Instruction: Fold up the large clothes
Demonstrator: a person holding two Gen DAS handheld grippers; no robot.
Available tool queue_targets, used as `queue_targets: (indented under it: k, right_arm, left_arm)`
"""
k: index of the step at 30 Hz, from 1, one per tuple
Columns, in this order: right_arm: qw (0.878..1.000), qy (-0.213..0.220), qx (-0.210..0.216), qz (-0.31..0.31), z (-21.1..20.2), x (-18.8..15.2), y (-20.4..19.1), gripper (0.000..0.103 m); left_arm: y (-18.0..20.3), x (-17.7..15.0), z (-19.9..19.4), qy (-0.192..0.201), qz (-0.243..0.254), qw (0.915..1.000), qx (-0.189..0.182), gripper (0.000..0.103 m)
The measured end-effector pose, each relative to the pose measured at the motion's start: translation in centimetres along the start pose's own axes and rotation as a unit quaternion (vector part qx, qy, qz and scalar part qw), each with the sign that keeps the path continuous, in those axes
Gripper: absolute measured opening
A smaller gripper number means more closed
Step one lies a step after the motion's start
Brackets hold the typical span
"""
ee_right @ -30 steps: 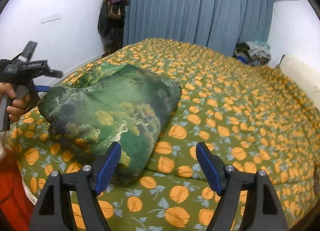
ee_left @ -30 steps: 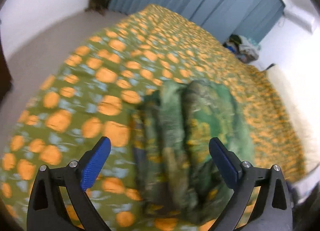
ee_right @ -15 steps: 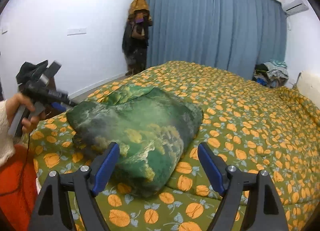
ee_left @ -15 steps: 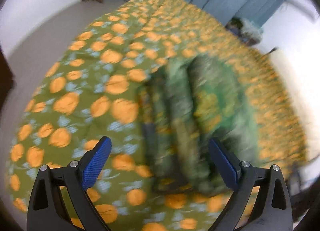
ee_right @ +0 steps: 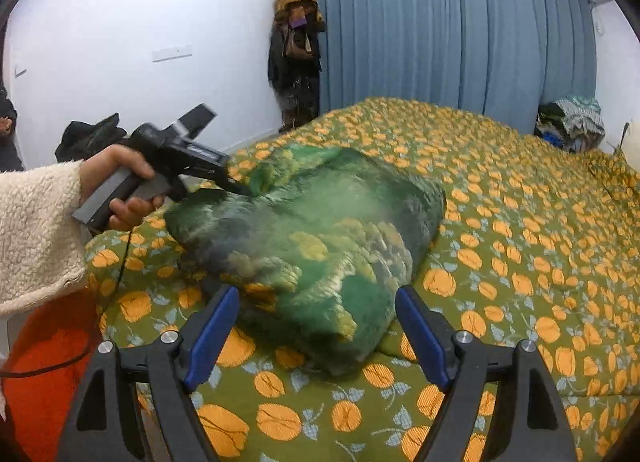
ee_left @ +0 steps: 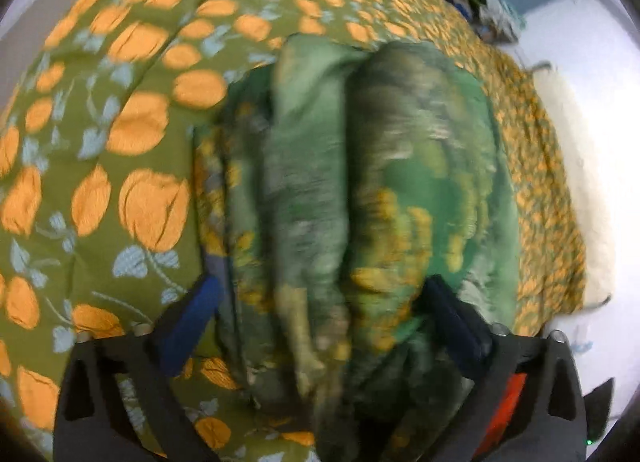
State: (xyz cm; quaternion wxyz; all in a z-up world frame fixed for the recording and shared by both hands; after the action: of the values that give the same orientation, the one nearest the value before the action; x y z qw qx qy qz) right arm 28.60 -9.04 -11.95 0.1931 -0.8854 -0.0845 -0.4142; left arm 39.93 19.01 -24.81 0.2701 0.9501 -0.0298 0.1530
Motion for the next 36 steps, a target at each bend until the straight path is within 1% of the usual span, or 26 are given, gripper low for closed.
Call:
queue_targets:
  k: [2, 5, 7, 9, 11, 13, 15, 16, 18, 19, 20, 21, 22, 23, 24, 25, 26, 27, 30, 31, 32, 33, 34, 35, 36]
  right_arm:
    - [0.999, -0.014, 0.001, 0.035, 0.6, 0.2, 1.5, 0.082]
    - [0.996, -0.024, 0.001, 0.084, 1.3, 0.7, 3.6, 0.082]
    - [0.994, -0.03, 0.002, 0.103, 1.8, 1.0, 4.7, 0.082]
    - [0.991, -0.041, 0.023, 0.122, 2.7, 1.5, 5.9, 0.082]
    - [0.986, -0.064, 0.043, 0.15, 4.3, 2.1, 7.1, 0.082]
    - [0.977, -0.086, 0.062, 0.186, 6.3, 2.5, 8.7, 0.082]
    - [0.963, -0.111, 0.095, 0.228, 8.6, 2.8, 10.1, 0.082]
    - [0.952, -0.127, 0.112, 0.254, 10.1, 2.8, 10.8, 0.082]
    - [0.937, -0.151, 0.143, 0.282, 12.4, 2.6, 11.3, 0.082]
    - [0.931, -0.16, 0.153, 0.29, 13.7, 2.4, 11.3, 0.082]
    - [0.927, -0.168, 0.161, 0.294, 14.9, 2.1, 11.1, 0.082]
    - [0.922, -0.175, 0.17, 0.301, 16.0, 1.9, 10.9, 0.085]
    - [0.918, -0.179, 0.172, 0.308, 16.8, 1.8, 10.9, 0.089]
    - [0.913, -0.186, 0.174, 0.32, 18.0, 1.7, 10.7, 0.091]
    - [0.908, -0.196, 0.176, 0.327, 18.9, 1.6, 10.5, 0.092]
    - [0.904, -0.209, 0.167, 0.333, 20.1, 1.4, 10.2, 0.093]
    - [0.907, -0.216, 0.148, 0.33, 20.9, 1.6, 9.7, 0.093]
    - [0.915, -0.219, 0.13, 0.313, 21.1, 1.8, 9.0, 0.092]
    - [0.934, -0.231, 0.087, 0.256, 21.1, 2.4, 7.5, 0.091]
    - [0.942, -0.227, 0.08, 0.234, 20.7, 2.5, 7.0, 0.089]
    - [0.953, -0.216, 0.069, 0.2, 20.0, 2.6, 6.1, 0.087]
    - [0.963, -0.204, 0.058, 0.168, 19.3, 2.7, 5.1, 0.084]
    - [0.97, -0.191, 0.05, 0.143, 18.5, 2.7, 4.2, 0.081]
    - [0.978, -0.172, 0.044, 0.113, 17.5, 2.9, 3.0, 0.08]
    - [0.983, -0.155, 0.041, 0.092, 16.5, 3.0, 2.0, 0.079]
  left_arm:
    - [-0.6, -0.8, 0.4, 0.0, -0.011, 0.9998, -0.017, 0.103]
    - [-0.6, -1.3, 1.0, 0.007, -0.004, 0.9996, -0.026, 0.103]
    - [-0.7, -1.4, 1.4, 0.007, -0.004, 0.9993, -0.037, 0.103]
    - [-1.1, -1.4, 1.8, 0.005, -0.006, 0.9985, -0.055, 0.103]
    - [-1.6, -1.4, 2.1, 0.006, -0.009, 0.9973, -0.072, 0.103]
    - [-2.2, -1.8, 2.2, 0.011, -0.013, 0.9959, -0.089, 0.103]
    - [-2.6, -2.0, 2.4, 0.013, -0.017, 0.9948, -0.1, 0.103]
    - [-2.7, -2.1, 2.4, 0.014, -0.017, 0.9944, -0.103, 0.103]
    - [-2.9, -2.2, 2.5, 0.012, -0.014, 0.994, -0.108, 0.103]
    - [-3.0, -2.2, 2.5, 0.009, -0.012, 0.9938, -0.11, 0.103]
    - [-3.0, -2.2, 2.5, 0.006, -0.008, 0.9936, -0.112, 0.103]
    - [-2.7, -1.4, 3.1, 0.004, -0.007, 0.9935, -0.113, 0.103]
    - [-2.7, -1.2, 3.2, 0.003, -0.006, 0.9935, -0.114, 0.103]
    - [-2.5, -0.9, 3.4, 0.002, -0.004, 0.9943, -0.107, 0.103]
    - [-2.3, 0.0, 3.8, -0.001, -0.002, 0.9952, -0.098, 0.103]
    - [-1.9, 0.7, 4.3, -0.006, 0.006, 0.9965, -0.083, 0.103]
    - [-1.5, 1.3, 4.8, -0.008, 0.013, 0.9974, -0.071, 0.103]
    - [-1.1, 1.6, 5.1, -0.009, 0.015, 0.9978, -0.064, 0.103]
    - [-0.9, 2.0, 5.7, -0.01, 0.011, 0.9979, -0.063, 0.102]
    - [-0.7, 2.0, 5.4, -0.004, 0.017, 0.998, -0.061, 0.094]
    - [-0.4, 1.7, 5.0, 0.002, 0.024, 0.9977, -0.064, 0.088]
    - [-0.2, 1.2, 4.3, 0.009, 0.027, 0.9975, -0.064, 0.078]
    - [0.1, 0.8, 3.5, 0.021, 0.032, 0.9971, -0.065, 0.071]
    - [0.5, 0.4, 2.7, 0.036, 0.042, 0.9964, -0.065, 0.069]
    - [0.8, 0.1, 2.1, 0.049, 0.049, 0.9955, -0.064, 0.066]
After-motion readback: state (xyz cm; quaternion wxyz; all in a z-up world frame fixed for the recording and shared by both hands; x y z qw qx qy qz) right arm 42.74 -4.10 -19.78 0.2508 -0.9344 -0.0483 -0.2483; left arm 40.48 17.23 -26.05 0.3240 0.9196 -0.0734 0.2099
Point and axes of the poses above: each gripper's, at about its wrist camera, not at the fingertips, and z roughly the way its jaws point, y to its right, x to its top, the point moved 3 cm from there along z, roughly the way its jaws point, and after that the axes turned 13 degrees about z, right-handed, at the moved point
